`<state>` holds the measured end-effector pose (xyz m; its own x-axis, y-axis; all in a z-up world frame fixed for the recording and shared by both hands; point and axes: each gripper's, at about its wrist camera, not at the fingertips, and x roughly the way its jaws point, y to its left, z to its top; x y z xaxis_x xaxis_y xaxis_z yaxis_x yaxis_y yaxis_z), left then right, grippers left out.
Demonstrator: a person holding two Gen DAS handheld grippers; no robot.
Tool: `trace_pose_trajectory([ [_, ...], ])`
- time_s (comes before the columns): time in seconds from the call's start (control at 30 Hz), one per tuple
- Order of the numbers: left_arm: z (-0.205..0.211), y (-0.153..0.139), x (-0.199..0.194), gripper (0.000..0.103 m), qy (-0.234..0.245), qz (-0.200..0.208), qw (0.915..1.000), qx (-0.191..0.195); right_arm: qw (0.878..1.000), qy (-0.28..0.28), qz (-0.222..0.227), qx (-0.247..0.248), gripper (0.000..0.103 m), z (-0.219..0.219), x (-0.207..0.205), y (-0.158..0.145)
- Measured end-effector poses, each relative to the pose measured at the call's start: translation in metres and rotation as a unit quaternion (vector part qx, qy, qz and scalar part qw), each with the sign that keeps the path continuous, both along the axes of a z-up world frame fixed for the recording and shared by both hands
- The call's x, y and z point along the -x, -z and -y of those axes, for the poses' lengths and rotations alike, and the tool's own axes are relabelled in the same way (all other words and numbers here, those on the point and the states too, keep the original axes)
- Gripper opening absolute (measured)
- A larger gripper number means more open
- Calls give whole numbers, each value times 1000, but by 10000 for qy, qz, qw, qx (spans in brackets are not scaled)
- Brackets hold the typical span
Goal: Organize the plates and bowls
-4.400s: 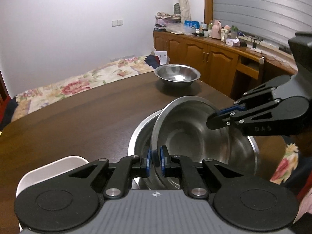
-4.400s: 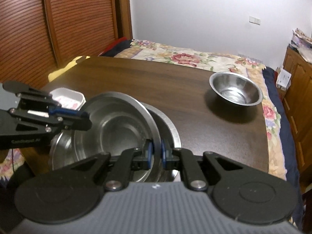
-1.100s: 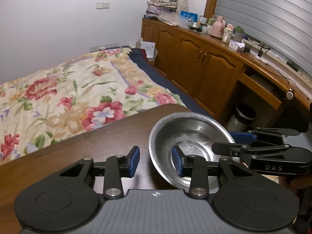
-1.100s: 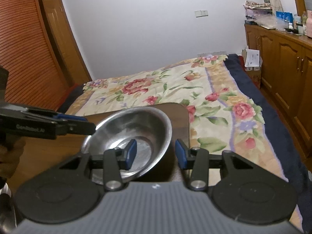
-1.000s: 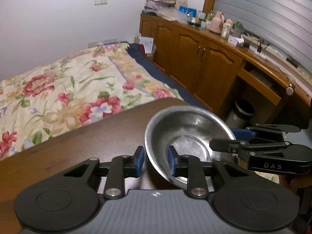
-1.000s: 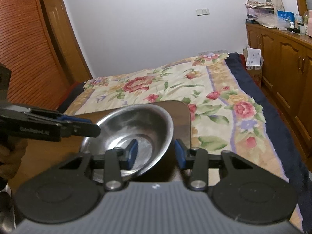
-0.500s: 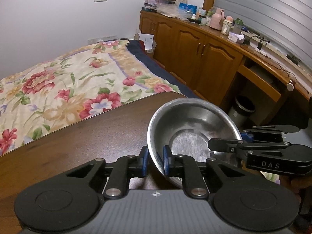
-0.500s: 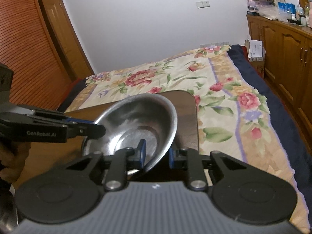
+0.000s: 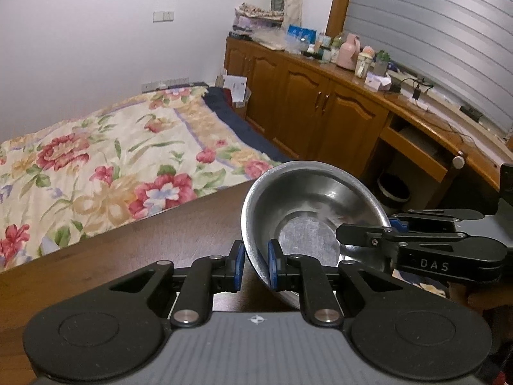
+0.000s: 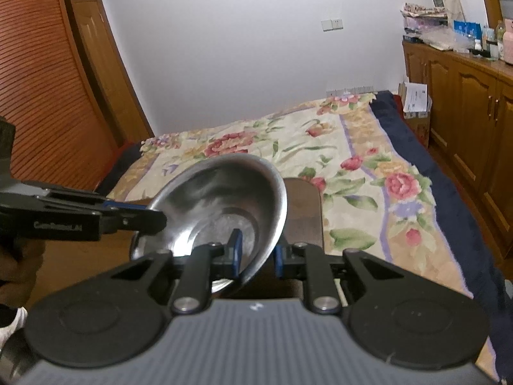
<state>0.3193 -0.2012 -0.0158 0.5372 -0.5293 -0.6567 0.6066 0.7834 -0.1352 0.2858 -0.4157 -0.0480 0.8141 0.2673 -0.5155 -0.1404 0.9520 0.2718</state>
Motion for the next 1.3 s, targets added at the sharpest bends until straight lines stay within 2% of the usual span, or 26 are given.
trace_pose_trajectory([
  [0.7, -23, -47, 59, 16, 154, 510, 9981, 318, 9994, 101, 321, 78, 21, -4, 37, -33],
  [1.3, -64, -74, 102, 16, 72, 843, 9952, 492, 9980, -68, 577, 244, 21, -35, 65, -57],
])
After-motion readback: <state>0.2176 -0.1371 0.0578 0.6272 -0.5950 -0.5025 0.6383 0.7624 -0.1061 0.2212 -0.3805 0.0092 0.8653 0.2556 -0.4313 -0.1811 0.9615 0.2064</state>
